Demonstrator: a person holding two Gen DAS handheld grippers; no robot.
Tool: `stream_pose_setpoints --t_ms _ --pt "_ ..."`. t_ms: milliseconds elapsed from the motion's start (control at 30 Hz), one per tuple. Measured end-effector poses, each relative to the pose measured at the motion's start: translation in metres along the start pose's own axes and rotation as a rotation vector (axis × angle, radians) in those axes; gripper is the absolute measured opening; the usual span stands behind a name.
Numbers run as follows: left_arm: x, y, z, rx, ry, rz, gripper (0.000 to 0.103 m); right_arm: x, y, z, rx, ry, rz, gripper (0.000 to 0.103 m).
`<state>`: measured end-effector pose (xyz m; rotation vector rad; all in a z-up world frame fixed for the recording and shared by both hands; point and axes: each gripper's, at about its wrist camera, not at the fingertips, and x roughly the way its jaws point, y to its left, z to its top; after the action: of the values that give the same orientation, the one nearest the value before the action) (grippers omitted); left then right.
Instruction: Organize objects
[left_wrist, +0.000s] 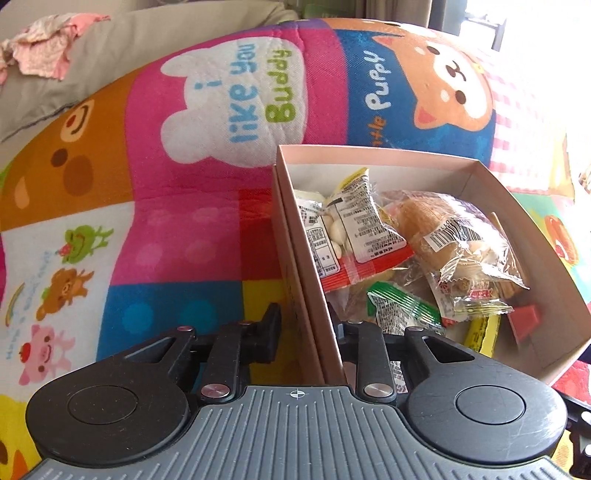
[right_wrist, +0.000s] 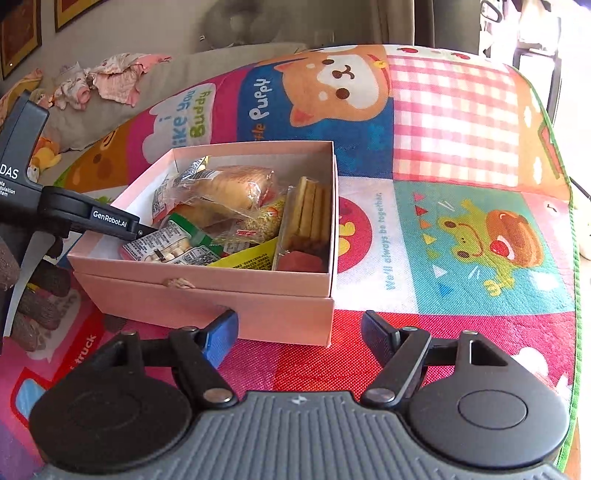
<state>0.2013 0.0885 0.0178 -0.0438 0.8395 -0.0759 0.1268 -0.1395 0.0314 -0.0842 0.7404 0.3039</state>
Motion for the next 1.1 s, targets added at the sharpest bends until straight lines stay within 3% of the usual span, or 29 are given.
stream_pose_setpoints --t_ms 100,233,333,400,500,633,733,800,900,1100 --pt "-0.002 -0.009 -0.005 0.071 -0.052 0.070 0.045 0.000 -0.001 -0.001 0.009 -0.009 -0.006 0.074" --pt "-0.013 -0.006 -0.003 0.008 -0.065 0.097 0.042 -0.004 -0.003 -0.005 0.016 -0.024 -0.044 0.077" --pt "-0.049 0.001 -0.007 -0.049 -0.179 0.108 0.056 -0.017 -0.010 -0.010 0.055 -0.033 -0.063 0.091" --pt "-0.079 0.004 -0.019 -0.092 -0.249 0.093 0.053 -0.030 -0.013 -0.016 0.076 -0.044 -0.066 0.103" --pt "-0.125 -0.003 -0.053 -0.116 -0.326 0.090 0.052 -0.049 -0.008 -0.031 0.058 -0.042 -0.072 0.103" --pt "-0.154 -0.033 -0.113 -0.067 -0.285 0.007 0.052 -0.062 0.007 -0.062 0.003 -0.019 -0.067 0.103" --pt "-0.146 -0.061 -0.149 0.010 -0.212 0.030 0.052 -0.055 0.022 -0.083 -0.069 0.014 -0.102 0.103" --pt "-0.133 -0.070 -0.164 0.003 -0.160 0.034 0.053 -0.056 0.020 -0.088 -0.036 0.003 -0.100 0.103" --pt "-0.126 -0.083 -0.174 0.028 -0.186 0.090 0.055 -0.055 0.005 -0.092 0.048 -0.022 -0.071 0.103" --pt "-0.118 -0.084 -0.173 0.015 -0.207 0.096 0.056 -0.053 0.006 -0.094 0.073 -0.039 -0.114 0.103"
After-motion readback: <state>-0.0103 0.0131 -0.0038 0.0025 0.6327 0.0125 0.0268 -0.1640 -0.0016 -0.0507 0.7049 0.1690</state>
